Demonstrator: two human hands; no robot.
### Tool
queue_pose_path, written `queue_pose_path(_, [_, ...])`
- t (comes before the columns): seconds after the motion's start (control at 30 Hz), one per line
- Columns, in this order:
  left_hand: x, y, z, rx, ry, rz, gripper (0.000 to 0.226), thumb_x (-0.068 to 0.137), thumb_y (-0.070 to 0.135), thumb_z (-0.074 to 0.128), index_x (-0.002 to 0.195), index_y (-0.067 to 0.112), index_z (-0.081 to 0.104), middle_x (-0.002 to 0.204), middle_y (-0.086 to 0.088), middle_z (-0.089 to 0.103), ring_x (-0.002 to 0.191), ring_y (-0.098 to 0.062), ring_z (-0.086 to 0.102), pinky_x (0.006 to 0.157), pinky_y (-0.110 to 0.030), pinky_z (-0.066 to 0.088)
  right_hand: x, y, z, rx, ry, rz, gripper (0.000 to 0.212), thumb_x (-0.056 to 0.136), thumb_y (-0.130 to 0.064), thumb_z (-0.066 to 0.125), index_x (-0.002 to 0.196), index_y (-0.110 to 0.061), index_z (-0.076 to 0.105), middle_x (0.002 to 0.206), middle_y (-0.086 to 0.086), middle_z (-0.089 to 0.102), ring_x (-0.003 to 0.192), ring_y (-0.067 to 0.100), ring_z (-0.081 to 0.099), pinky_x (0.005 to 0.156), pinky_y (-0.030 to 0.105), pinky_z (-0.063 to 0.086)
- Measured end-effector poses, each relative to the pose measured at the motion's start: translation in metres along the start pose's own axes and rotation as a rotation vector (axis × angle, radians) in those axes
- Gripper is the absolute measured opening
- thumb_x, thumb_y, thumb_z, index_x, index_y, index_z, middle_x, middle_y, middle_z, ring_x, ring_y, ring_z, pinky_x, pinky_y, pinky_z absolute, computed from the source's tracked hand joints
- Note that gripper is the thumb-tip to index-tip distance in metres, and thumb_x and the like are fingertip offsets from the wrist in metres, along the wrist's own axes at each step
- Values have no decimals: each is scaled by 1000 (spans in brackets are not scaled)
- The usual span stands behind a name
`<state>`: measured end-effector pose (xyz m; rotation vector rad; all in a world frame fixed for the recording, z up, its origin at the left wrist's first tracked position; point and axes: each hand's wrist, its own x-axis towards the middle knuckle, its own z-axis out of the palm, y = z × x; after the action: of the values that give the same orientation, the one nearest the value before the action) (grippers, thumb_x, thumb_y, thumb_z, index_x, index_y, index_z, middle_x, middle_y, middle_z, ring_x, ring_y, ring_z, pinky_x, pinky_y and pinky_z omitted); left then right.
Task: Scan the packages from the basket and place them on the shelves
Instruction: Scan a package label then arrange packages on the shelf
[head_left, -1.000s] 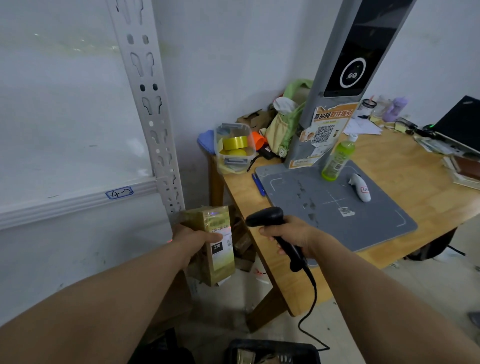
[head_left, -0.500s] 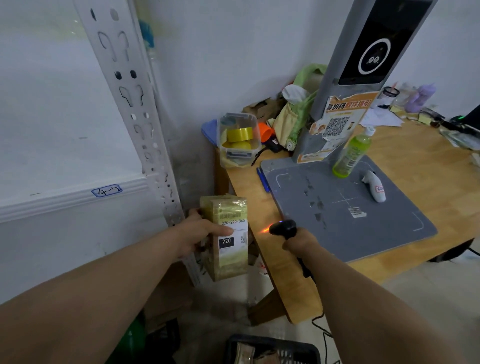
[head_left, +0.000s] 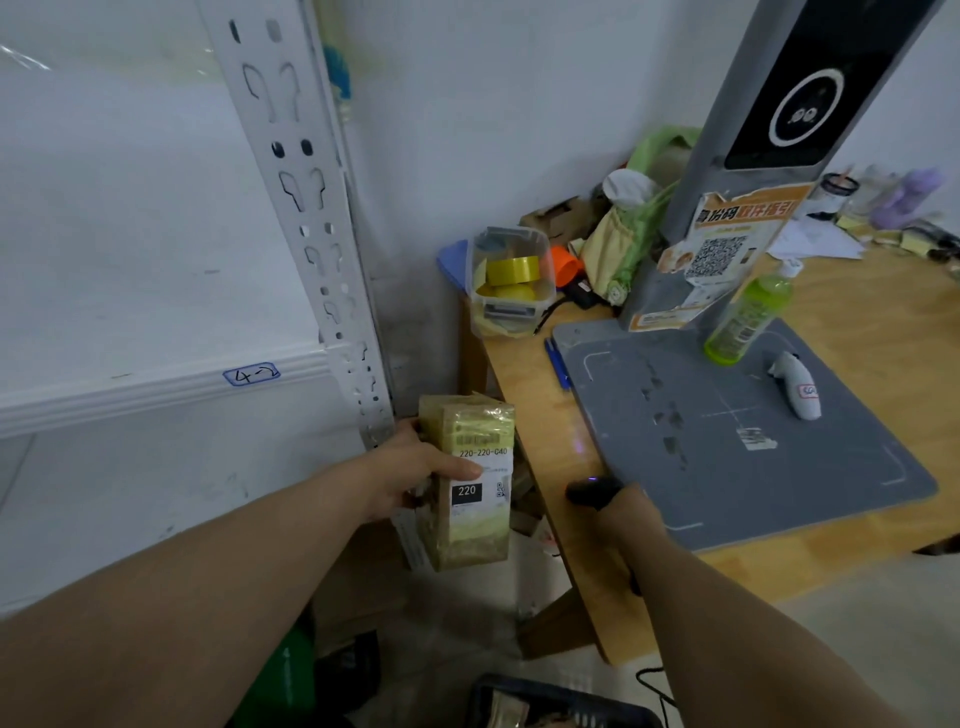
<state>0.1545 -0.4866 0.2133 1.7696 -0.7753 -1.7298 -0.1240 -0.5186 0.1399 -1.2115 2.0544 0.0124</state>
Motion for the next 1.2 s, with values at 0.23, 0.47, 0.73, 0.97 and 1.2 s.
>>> queue_pose_path(0.23, [-22, -3, -8, -28, 5, 29, 92, 66, 7, 89, 140, 22, 36, 119, -4, 65, 114, -29, 57, 81, -46, 47, -23, -12, -9, -39, 31, -9, 68, 98, -17, 58, 151, -5, 18, 130, 24, 54, 114, 37, 60, 81, 41, 51])
queue_pose_path(0.47, [-68, -15, -38, -6, -41, 115, 108, 51, 19, 97, 140, 25, 34, 123, -1, 65, 118, -30, 57, 105, -61, 40, -81, -44, -21, 84, 60, -231, 51, 90, -17, 69, 135, -18, 46, 117, 10, 60, 101, 28, 65, 89, 46, 59])
queue_pose_path(0.73, [-176, -37, -127, -4, -11, 257, 100, 48, 24, 93, 134, 28, 42, 125, -2, 64, 118, -27, 58, 103, -58, 45, -231, -149, -4, 251, -686, -468, 50, 89, 9, 58, 126, -24, 60, 98, 5, 76, 99, 21, 69, 84, 38, 57])
queue_pose_path(0.97, [-328, -64, -268, -51, 136, 457, 71, 64, 22, 88, 127, 27, 56, 115, -3, 74, 113, -27, 67, 100, -56, 50, -401, -242, 52, 104, -835, -767, 70, 74, -13, 83, 136, -33, 55, 127, 16, 67, 112, 25, 60, 103, 49, 48])
queue_pose_path(1.2, [-508, -79, -393, -56, 353, 664, 60, 65, 30, 81, 123, 25, 65, 119, -3, 73, 117, -27, 65, 96, -49, 52, -581, -329, 112, 76, -807, -1147, 80, 80, -17, 84, 141, -45, 42, 122, -3, 73, 127, 22, 59, 109, 52, 43])
